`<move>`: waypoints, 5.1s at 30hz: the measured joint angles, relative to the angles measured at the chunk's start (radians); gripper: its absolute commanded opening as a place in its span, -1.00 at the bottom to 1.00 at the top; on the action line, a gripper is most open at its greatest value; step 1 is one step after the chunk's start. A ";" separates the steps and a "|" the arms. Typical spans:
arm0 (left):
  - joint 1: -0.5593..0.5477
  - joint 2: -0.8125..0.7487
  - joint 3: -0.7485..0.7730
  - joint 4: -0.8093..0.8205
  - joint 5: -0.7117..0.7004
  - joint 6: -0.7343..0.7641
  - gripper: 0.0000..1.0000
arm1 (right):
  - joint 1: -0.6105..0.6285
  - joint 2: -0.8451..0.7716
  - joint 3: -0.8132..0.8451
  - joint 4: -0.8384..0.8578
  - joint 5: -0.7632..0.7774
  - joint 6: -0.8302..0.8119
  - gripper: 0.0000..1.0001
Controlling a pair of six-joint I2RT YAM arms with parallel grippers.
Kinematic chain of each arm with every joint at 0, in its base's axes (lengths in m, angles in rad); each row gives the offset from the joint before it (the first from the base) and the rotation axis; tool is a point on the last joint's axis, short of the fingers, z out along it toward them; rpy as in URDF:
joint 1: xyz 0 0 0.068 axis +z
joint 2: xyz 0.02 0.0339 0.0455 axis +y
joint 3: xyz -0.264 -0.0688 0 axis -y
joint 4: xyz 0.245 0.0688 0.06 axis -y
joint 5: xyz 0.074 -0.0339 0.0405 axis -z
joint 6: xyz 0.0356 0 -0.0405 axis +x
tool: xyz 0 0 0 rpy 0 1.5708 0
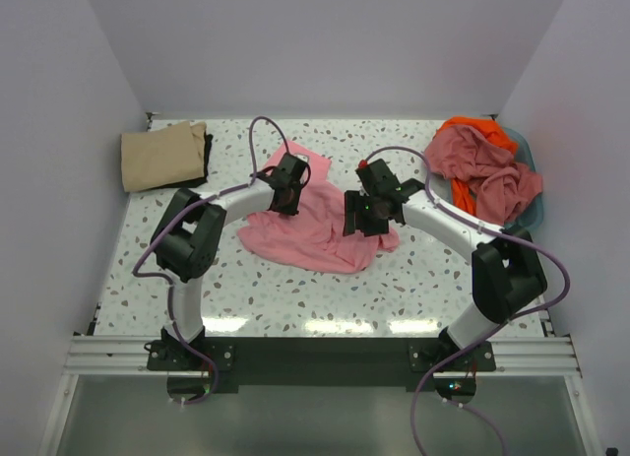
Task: Fold and stack the t-shirts
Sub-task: Flatten the tshirt out
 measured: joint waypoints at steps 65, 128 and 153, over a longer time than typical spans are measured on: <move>0.432 -0.526 -0.166 -0.143 -0.244 -0.020 -1.00 | -0.114 -0.069 -0.055 -0.184 0.117 -0.059 0.05; 0.432 -0.520 -0.171 -0.142 -0.115 -0.012 -1.00 | -0.260 0.220 0.001 0.128 0.019 -0.048 -0.12; 0.432 -0.516 -0.169 -0.133 -0.104 -0.012 -1.00 | -0.260 0.269 0.079 0.077 0.047 -0.072 -1.00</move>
